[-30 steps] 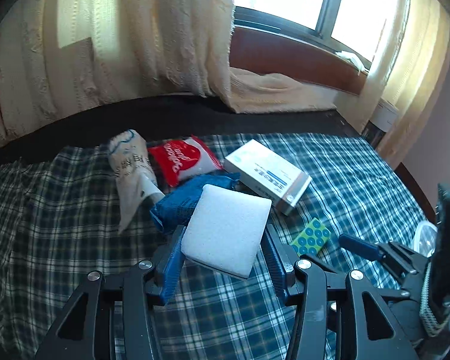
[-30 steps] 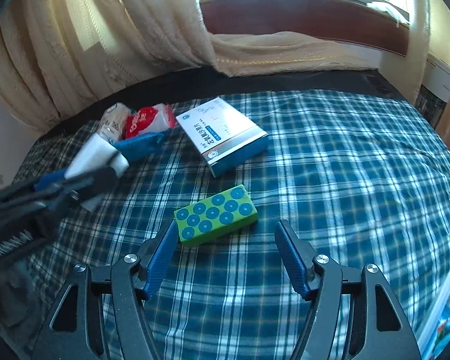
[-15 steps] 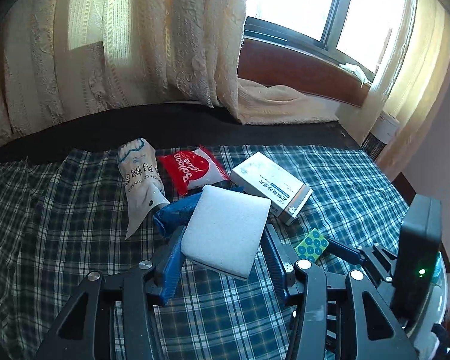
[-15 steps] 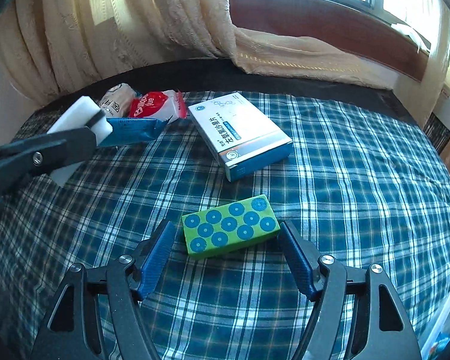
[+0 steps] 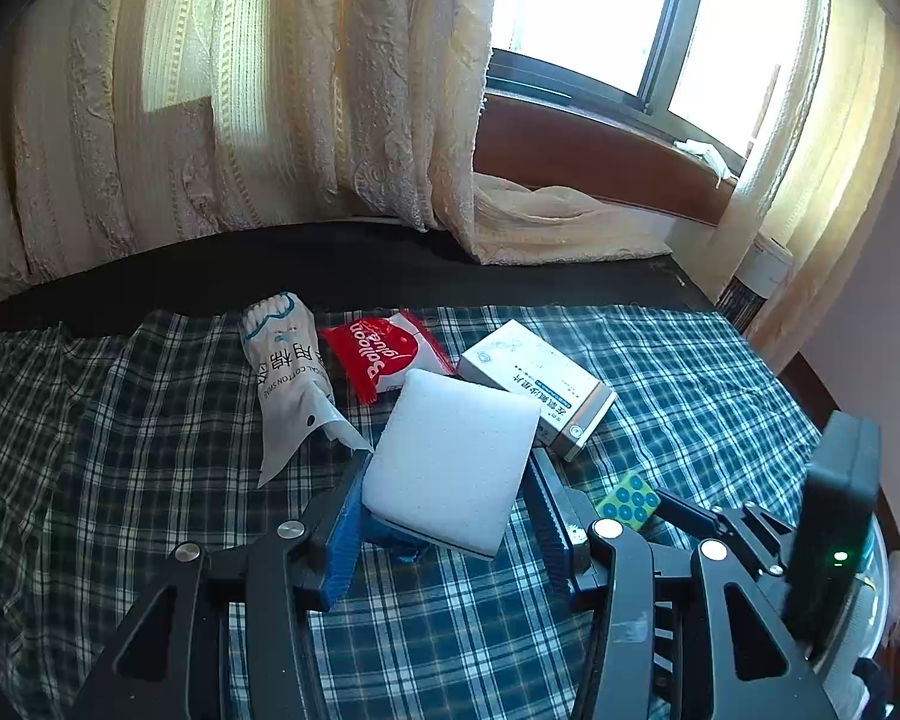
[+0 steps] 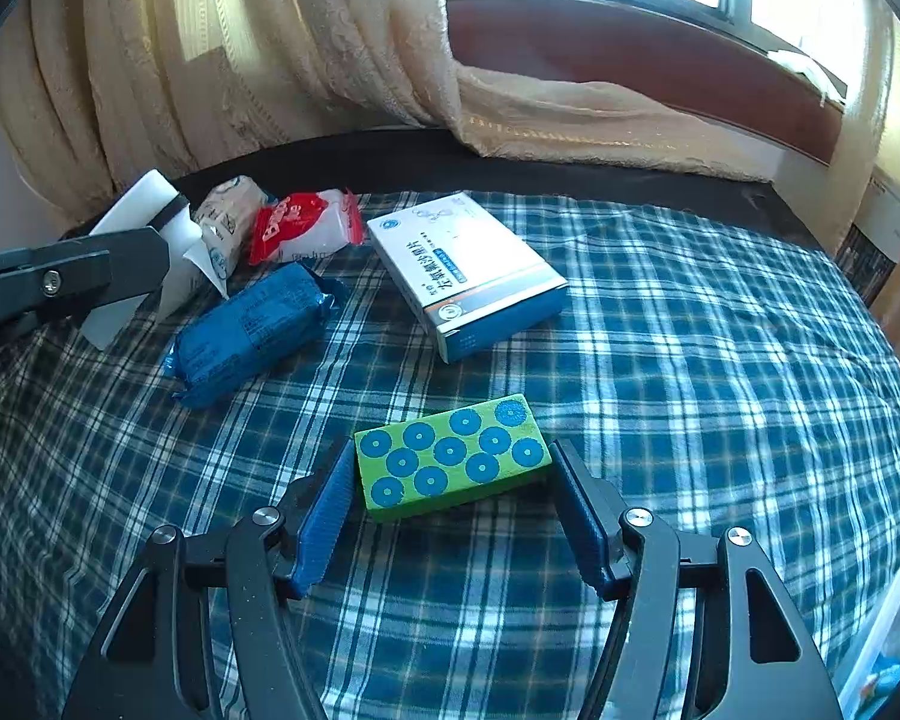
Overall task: Organize objects
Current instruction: 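Carry the white sponge and green dotted sponge over the clear bowl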
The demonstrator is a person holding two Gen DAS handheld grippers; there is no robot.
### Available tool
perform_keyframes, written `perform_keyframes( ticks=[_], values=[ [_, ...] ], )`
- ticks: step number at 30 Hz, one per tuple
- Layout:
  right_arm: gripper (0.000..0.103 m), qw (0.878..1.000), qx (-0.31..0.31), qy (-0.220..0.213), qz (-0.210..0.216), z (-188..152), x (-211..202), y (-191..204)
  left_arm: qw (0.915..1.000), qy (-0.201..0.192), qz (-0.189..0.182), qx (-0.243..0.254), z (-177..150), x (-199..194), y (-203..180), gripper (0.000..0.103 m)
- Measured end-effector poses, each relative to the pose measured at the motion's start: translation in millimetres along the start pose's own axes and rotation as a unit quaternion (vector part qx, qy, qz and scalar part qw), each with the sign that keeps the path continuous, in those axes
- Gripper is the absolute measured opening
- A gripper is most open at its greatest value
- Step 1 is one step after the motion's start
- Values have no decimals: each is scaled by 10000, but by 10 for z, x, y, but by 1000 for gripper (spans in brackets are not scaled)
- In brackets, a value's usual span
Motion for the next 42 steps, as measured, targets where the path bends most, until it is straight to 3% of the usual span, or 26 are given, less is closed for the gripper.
perform_keyframes(
  ticks=[23,42],
  values=[
    [65,9977,462,-472,-151,-200,-735,-113,9988,-168,-247,396,-80,-199,-314,53],
    [65,9874,978,-1062,-643,-550,-1578,-520,9944,-295,-527,863,-230,-407,-719,53]
  ],
)
Point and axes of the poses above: each gripper's, at about its wrist camera, not at the fingertips, and x roughly the way its jaws point, y to its left, z to its top, the point moved 2 cm from there along x, roughly the way its jaws point, and after that the axes turned 6 degrees about z, right-handed, at the moved point
